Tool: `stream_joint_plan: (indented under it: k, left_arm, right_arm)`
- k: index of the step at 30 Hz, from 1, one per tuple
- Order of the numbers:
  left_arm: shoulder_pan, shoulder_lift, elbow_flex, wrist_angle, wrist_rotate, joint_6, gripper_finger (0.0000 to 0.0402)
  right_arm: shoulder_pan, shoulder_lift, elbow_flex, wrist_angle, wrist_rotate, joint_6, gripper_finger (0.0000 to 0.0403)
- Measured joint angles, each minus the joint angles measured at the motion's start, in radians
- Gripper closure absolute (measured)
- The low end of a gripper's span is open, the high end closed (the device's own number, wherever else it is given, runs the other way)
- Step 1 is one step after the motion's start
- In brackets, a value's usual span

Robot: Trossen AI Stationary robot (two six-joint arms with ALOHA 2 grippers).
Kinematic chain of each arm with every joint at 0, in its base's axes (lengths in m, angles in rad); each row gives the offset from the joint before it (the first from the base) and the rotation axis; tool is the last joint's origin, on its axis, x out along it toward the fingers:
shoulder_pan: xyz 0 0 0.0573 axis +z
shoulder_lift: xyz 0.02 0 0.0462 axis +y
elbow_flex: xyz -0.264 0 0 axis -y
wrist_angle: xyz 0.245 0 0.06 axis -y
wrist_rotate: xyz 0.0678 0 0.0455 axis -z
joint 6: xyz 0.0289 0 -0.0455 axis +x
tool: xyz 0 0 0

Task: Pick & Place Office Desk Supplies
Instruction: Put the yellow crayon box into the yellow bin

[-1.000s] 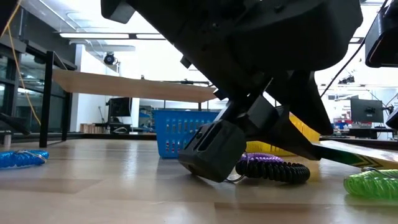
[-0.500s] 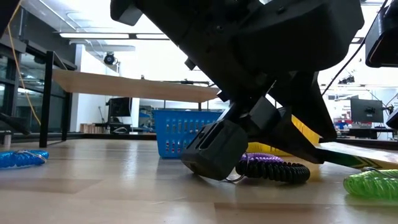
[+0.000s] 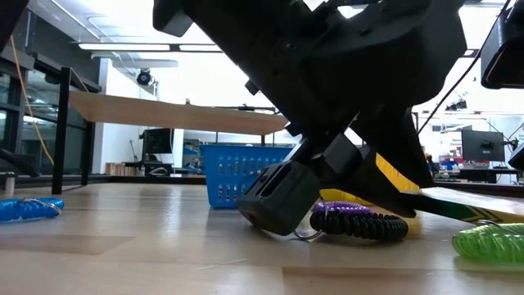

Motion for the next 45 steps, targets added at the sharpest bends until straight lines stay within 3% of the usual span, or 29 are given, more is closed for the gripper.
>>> stream_joint_plan:
  k: [30,45]
  left_arm:
    - [0.006,0.003,0.01,0.093,0.023,0.068,0.0277]
    - [0.002,0.003,0.009,0.115,0.022,0.087,0.0336]
  right_arm:
    - [0.0,0.0,0.0,0.003,0.0,0.0,0.0323]
    - [0.0,0.0,0.0,0.003,0.002,0.0,0.0323]
